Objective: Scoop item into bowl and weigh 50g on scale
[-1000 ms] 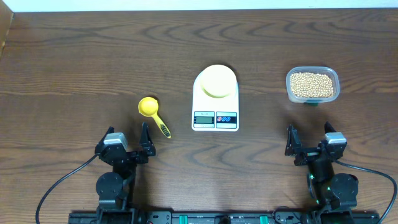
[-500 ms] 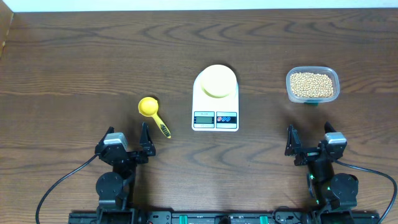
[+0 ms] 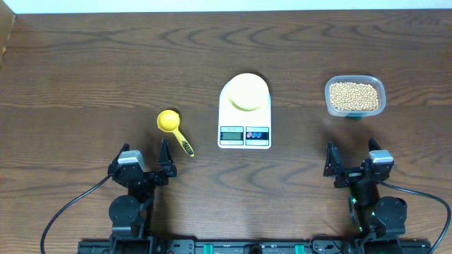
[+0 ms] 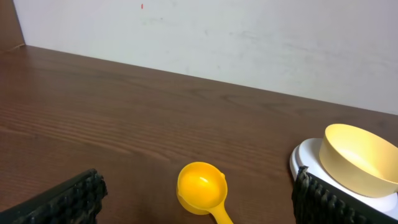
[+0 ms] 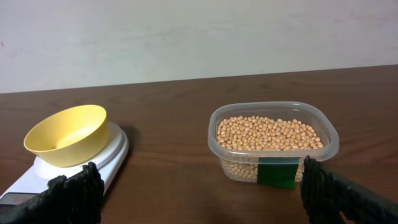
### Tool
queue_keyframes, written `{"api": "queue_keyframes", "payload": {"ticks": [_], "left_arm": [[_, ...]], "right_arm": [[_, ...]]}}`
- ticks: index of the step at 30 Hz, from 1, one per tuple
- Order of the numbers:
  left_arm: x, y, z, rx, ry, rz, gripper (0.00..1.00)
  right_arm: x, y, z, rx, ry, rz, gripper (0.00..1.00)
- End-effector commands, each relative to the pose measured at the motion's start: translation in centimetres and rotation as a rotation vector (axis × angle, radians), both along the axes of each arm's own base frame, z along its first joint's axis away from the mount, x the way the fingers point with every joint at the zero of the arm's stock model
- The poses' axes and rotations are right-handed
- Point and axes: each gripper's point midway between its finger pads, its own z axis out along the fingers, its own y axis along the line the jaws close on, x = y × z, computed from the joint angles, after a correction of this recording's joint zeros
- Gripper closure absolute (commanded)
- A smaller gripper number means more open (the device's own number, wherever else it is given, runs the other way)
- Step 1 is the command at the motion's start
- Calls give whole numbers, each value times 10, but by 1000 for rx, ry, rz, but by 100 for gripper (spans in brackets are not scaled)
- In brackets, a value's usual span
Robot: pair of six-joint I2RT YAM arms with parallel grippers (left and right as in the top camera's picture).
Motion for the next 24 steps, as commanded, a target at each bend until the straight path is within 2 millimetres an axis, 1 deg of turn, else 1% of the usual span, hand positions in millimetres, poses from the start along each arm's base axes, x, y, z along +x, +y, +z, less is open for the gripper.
{"api": "queue_keyframes", "payload": {"ticks": [1, 11, 16, 19, 23, 24], "left_arm": [[-1, 1, -17, 4, 56, 8, 2], [-1, 2, -17, 5, 55, 10, 2], [0, 0, -13, -6, 41, 0, 2], [-1, 0, 0, -6, 9, 0, 2], [-4, 0, 29, -8, -50, -1, 2], [-5, 0, 39, -8, -68, -1, 2]], "right_arm": [[0, -1, -2, -7, 2, -5, 1], [0, -1, -2, -7, 2, -5, 1], [0, -1, -2, -7, 2, -5, 1], [0, -1, -2, -7, 2, -5, 1], [0, -1, -2, -7, 2, -5, 1], [0, -1, -2, -7, 2, -5, 1]]}}
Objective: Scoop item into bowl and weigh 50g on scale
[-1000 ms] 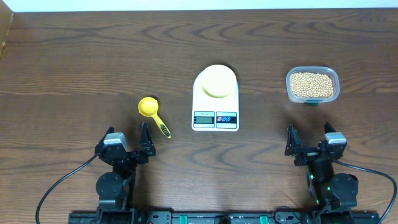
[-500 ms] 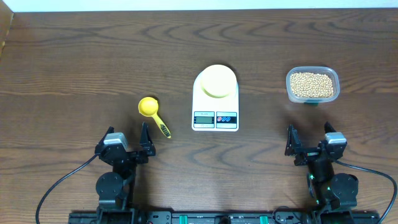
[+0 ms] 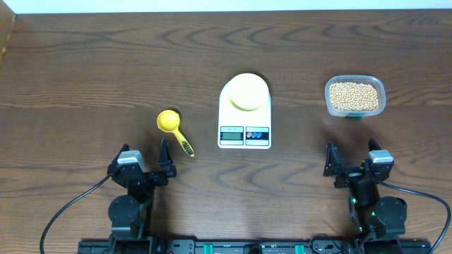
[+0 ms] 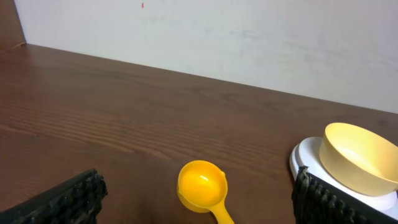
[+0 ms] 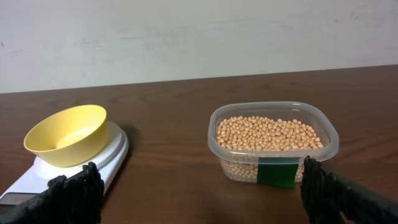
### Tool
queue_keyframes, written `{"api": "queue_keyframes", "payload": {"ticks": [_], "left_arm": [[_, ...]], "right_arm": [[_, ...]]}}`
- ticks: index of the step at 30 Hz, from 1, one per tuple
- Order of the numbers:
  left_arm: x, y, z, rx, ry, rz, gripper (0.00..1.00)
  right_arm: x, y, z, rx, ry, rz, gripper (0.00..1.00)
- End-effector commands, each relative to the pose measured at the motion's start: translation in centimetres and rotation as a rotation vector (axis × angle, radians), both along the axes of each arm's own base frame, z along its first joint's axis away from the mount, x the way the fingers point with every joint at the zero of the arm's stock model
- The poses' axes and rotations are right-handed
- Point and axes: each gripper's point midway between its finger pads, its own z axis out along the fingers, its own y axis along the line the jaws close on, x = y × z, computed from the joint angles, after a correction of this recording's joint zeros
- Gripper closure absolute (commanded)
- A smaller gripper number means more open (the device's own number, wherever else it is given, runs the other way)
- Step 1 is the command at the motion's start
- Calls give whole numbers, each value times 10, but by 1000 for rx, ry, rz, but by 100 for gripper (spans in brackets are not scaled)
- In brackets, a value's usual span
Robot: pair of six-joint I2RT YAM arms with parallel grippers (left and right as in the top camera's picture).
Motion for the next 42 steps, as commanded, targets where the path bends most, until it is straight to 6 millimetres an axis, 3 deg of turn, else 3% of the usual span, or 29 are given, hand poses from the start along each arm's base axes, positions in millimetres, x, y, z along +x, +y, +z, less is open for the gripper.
{"api": "queue_keyframes", "payload": {"ticks": [1, 6, 14, 27, 31, 37, 42], "left_arm": [[-5, 0, 42, -8, -82, -1, 2], [-12, 0, 78, -9, -111, 0, 2], [-6, 0, 120, -6, 3, 0, 2], [6, 0, 152, -93, 480, 38, 2], [12, -1, 149, -91, 572, 43, 2], [11, -1, 122, -86, 705, 50, 2], [14, -7, 104, -215, 785, 85, 2]], "right_arm": [[0, -1, -2, -8, 2, -5, 1], [0, -1, -2, -7, 2, -5, 1], [0, -1, -2, -7, 2, -5, 1], [0, -1, -2, -7, 2, -5, 1], [0, -1, -2, -7, 2, -5, 1], [0, -1, -2, -7, 2, -5, 1], [0, -1, -2, -7, 2, -5, 1]]}}
